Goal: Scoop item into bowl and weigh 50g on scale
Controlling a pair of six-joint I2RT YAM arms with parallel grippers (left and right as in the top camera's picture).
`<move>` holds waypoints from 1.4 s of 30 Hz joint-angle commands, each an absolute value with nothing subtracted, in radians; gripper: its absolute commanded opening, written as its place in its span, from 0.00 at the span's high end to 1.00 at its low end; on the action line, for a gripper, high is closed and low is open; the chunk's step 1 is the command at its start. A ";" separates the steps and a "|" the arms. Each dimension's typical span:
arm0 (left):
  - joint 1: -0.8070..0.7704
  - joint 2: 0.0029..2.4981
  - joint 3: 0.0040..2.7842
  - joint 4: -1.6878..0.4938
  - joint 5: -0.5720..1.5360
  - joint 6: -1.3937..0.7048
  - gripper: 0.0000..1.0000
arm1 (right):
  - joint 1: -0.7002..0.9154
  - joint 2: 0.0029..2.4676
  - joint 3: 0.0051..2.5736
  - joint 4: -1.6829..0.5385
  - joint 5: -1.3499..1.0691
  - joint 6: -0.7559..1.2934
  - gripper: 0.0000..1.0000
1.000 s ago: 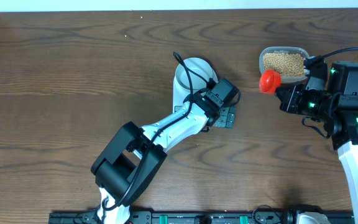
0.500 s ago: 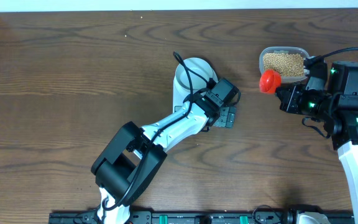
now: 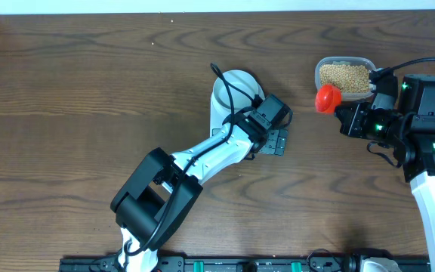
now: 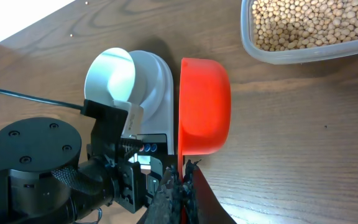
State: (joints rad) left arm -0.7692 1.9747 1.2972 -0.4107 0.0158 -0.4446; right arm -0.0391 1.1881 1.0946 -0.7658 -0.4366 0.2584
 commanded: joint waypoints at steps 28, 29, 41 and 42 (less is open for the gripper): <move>-0.776 2.020 1.266 -0.425 0.097 -0.591 0.02 | -0.042 1.174 1.112 -0.764 -0.425 0.245 0.99; -0.776 2.020 1.266 -0.424 0.097 -0.595 0.02 | -0.042 1.174 1.112 -0.764 -0.424 0.245 0.99; -0.776 1.962 1.266 -0.423 0.060 -0.542 0.02 | -0.042 1.174 1.112 -0.750 -0.425 0.246 0.99; -0.776 1.943 1.267 -0.430 0.060 -0.542 0.02 | -0.042 1.174 1.112 -0.748 -0.425 0.246 0.99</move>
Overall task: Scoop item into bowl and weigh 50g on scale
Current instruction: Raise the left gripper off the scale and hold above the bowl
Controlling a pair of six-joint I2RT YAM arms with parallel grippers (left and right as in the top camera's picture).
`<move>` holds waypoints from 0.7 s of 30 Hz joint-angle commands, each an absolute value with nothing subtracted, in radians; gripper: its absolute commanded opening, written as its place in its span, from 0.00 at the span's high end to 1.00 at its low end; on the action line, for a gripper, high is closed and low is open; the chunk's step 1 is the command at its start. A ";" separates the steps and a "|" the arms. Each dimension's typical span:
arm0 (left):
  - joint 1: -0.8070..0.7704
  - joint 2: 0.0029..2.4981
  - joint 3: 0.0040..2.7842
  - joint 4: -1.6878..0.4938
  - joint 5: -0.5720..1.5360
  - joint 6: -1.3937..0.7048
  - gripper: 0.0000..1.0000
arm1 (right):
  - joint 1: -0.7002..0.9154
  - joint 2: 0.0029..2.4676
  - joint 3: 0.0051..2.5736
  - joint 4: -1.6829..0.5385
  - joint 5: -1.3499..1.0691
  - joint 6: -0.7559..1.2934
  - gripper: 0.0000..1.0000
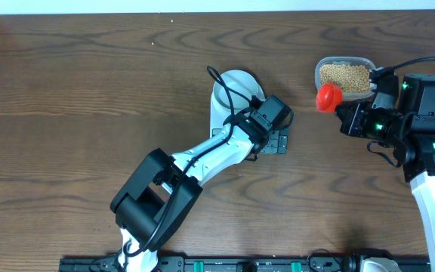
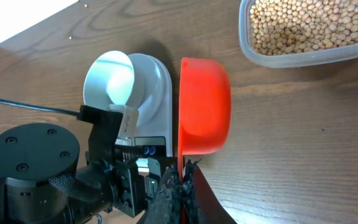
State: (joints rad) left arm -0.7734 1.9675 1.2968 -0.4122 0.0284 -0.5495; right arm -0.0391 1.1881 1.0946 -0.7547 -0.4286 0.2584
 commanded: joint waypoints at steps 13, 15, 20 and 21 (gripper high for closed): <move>-0.776 1.672 1.267 -0.442 0.051 -0.482 0.02 | -0.042 1.174 1.112 -0.734 -0.425 0.246 0.99; -0.776 1.650 1.267 -0.441 0.003 -0.482 0.02 | -0.042 1.174 1.112 -0.734 -0.425 0.245 0.99; -0.775 1.621 1.267 -0.385 -0.149 -0.420 0.02 | -0.042 1.174 1.112 -0.734 -0.424 0.245 0.99; -0.775 1.619 1.267 -0.376 -0.151 -0.399 0.02 | -0.042 1.174 1.112 -0.737 -0.425 0.237 0.99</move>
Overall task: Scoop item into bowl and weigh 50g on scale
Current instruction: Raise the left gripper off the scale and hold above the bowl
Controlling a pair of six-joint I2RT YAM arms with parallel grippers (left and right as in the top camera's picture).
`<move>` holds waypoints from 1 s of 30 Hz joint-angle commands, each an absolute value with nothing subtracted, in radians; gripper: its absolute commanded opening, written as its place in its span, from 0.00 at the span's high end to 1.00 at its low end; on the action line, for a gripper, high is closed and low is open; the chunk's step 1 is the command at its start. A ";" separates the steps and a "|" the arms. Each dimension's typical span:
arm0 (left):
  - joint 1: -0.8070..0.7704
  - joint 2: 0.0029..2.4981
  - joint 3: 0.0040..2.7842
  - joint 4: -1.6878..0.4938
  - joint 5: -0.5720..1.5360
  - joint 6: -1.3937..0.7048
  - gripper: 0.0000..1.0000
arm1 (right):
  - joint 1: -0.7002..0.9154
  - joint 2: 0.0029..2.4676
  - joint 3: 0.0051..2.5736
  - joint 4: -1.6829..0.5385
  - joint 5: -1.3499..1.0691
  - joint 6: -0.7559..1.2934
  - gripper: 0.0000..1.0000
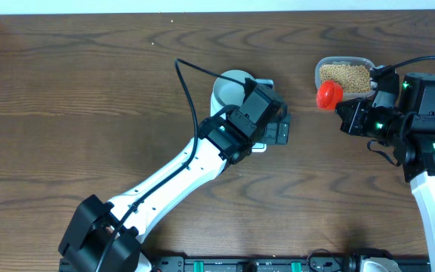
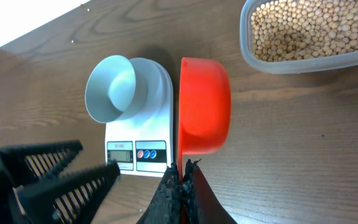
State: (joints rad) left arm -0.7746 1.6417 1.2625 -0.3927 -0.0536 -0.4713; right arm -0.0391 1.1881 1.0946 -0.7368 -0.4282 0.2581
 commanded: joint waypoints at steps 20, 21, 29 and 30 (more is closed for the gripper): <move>-0.741 1.627 1.267 -0.296 -0.151 -0.255 0.02 | -0.042 1.174 1.112 -0.796 -0.418 0.200 0.99; -0.736 1.632 1.267 -0.294 -0.151 -0.255 0.02 | -0.042 1.174 1.112 -0.795 -0.416 0.200 0.99; -0.677 1.663 1.267 -0.196 -0.151 -0.260 0.02 | -0.042 1.175 1.112 -0.772 -0.370 0.200 0.99; -0.664 1.665 1.267 -0.176 -0.151 -0.263 0.02 | -0.042 1.175 1.112 -0.770 -0.364 0.200 0.99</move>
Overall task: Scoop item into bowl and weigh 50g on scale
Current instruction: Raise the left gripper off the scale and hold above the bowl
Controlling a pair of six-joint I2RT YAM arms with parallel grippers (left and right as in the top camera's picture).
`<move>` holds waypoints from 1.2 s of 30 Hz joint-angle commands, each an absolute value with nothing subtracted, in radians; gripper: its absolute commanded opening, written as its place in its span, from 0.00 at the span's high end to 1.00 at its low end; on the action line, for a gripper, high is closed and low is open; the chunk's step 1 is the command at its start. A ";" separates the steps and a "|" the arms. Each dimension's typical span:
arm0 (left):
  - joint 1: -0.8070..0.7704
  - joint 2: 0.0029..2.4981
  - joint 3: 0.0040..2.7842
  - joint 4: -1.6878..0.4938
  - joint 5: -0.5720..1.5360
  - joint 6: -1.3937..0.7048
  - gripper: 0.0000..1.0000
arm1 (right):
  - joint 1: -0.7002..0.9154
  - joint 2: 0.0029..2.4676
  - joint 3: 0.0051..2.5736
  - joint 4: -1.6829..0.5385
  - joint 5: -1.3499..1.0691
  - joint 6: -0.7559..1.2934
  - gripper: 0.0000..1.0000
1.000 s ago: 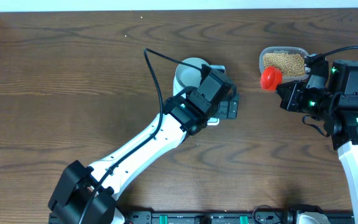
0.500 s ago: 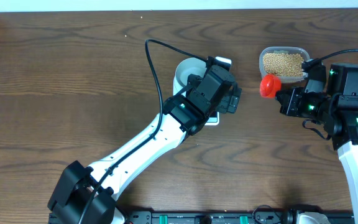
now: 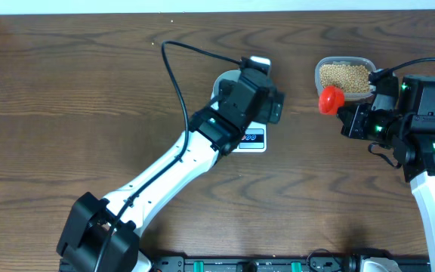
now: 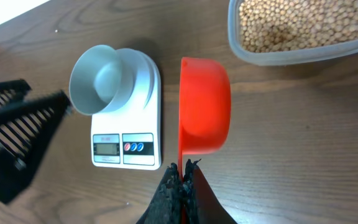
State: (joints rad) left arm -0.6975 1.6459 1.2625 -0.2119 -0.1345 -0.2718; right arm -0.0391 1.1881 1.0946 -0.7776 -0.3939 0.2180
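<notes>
A white scale (image 4: 126,134) carries an empty pale bowl (image 4: 101,87); in the overhead view my left arm hides most of the bowl, and the scale's display (image 3: 252,138) shows. My left gripper (image 4: 47,89) hangs open at the left edge of the right wrist view, beside the bowl. My right gripper (image 4: 180,173) is shut on the handle of a red scoop (image 4: 204,106), held above the table between the scale and a clear tub of beans (image 4: 297,28). No beans show in the scoop.
The left arm (image 3: 165,174) stretches diagonally from the front edge to the scale. The bean tub (image 3: 344,75) sits near the table's far edge, just beyond the scoop. The right arm's body (image 3: 429,143) fills the right side.
My left gripper has moved from over the scale's front toward the far side, uncovering the display. The right gripper, still holding the scoop, has shifted a little; the scale looks nearer in its view.
My left gripper was down at the scale's button panel, and stayed there at the second moment. Then it was raised with its fingers apart, and now it hangs by the bowl. My right gripper held the red scoop next to the bean tub throughout.
</notes>
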 commanded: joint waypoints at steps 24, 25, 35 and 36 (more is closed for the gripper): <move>-0.572 1.706 1.267 -0.155 -0.151 -0.263 0.02 | -0.042 1.176 1.112 -0.717 -0.345 0.200 0.99; -0.572 1.706 1.267 -0.155 -0.151 -0.263 0.02 | -0.042 1.176 1.112 -0.717 -0.345 0.200 0.99; -0.572 1.705 1.267 -0.168 -0.151 -0.263 0.02 | -0.042 1.176 1.112 -0.714 -0.338 0.200 0.99; -0.572 1.705 1.267 -0.175 -0.151 -0.263 0.02 | -0.042 1.176 1.112 -0.714 -0.338 0.200 0.99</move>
